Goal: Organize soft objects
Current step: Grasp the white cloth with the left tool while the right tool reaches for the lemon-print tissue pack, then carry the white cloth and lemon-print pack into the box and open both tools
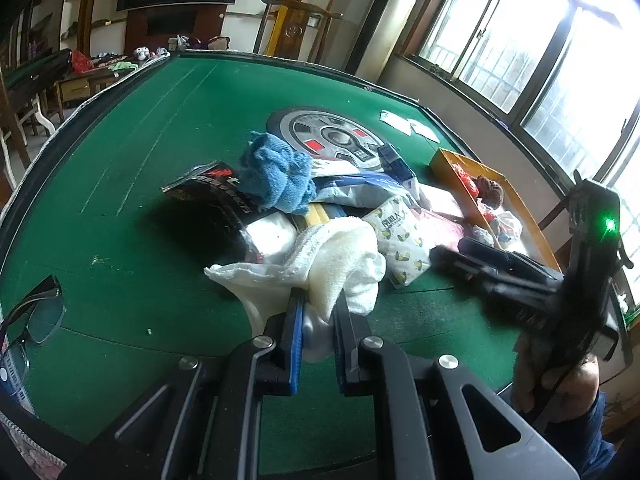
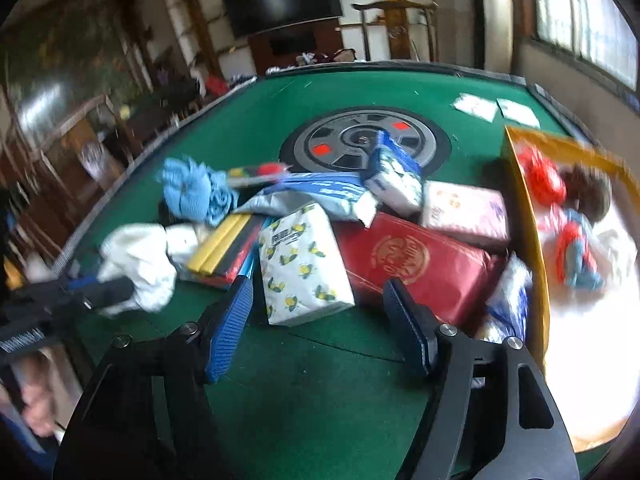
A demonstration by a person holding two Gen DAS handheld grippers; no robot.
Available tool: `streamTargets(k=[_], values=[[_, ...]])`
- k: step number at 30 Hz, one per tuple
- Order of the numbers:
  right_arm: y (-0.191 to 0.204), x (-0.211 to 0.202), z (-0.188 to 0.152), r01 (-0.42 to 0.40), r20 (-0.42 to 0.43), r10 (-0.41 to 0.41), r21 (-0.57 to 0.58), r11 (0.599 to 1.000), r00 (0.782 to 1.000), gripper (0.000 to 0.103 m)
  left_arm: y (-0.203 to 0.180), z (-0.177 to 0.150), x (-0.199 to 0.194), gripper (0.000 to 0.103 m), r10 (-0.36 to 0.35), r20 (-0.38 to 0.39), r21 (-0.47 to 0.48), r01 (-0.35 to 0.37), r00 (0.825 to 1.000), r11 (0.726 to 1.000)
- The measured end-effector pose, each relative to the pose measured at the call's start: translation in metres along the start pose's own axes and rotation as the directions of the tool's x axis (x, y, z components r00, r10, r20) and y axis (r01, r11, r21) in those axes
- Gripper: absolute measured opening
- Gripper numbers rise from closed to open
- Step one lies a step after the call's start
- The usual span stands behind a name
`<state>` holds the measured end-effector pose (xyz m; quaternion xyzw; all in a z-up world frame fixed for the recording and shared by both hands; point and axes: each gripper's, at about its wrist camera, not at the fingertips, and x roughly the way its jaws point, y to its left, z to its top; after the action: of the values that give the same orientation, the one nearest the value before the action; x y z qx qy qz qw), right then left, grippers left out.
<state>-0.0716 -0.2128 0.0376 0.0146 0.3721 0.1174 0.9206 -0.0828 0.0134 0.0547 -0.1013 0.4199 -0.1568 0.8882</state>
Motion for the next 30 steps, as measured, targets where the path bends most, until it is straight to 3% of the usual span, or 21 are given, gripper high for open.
streamTargets(k=[3, 7, 9, 11, 16, 19, 24, 30], values=[[0.028, 0.012, 0.001, 0.102, -0.021, -0.107, -0.163, 0.981, 0.994, 0.069, 0.008, 0.000, -0.001, 0.012, 0.000, 0.005, -0.015, 0.000, 1.000, 1.000], [0.061, 0.038, -0.003, 0.302, -0.007, -0.329, -0.380, 0.874, 0.944, 0.069, 0.020, -0.001, -0.004, 0.012, -0.005, 0.013, -0.036, 0.005, 1.000, 0.999], [0.064, 0.048, -0.002, 0.343, 0.006, -0.373, -0.411, 0.845, 0.928, 0.068, 0.024, -0.002, -0.004, 0.012, -0.008, 0.012, -0.042, 0.009, 1.000, 0.999], [0.054, 0.052, 0.001, 0.310, -0.035, -0.343, -0.351, 0.884, 0.939, 0.052, 0.024, -0.002, -0.005, 0.012, -0.012, 0.013, -0.044, 0.012, 1.000, 0.999], [0.022, 0.026, 0.006, 0.172, -0.034, -0.180, -0.159, 0.972, 0.983, 0.052, 0.027, -0.001, -0.009, 0.012, -0.006, 0.021, -0.042, 0.007, 1.000, 0.999], [0.000, 0.002, 0.004, 0.067, 0.013, -0.066, -0.059, 0.996, 0.998, 0.052, 0.025, 0.001, -0.008, 0.012, -0.012, 0.022, -0.044, 0.013, 1.000, 0.999], [-0.027, -0.031, 0.001, -0.017, 0.070, 0.014, 0.035, 0.999, 0.997, 0.052, 0.004, 0.005, -0.005, 0.012, -0.031, 0.009, -0.006, 0.031, 0.999, 0.999], [-0.080, -0.070, 0.001, -0.003, 0.112, -0.012, 0.135, 0.991, 0.994, 0.051, -0.053, 0.026, -0.003, 0.012, -0.092, 0.002, 0.093, 0.091, 0.996, 0.992]])
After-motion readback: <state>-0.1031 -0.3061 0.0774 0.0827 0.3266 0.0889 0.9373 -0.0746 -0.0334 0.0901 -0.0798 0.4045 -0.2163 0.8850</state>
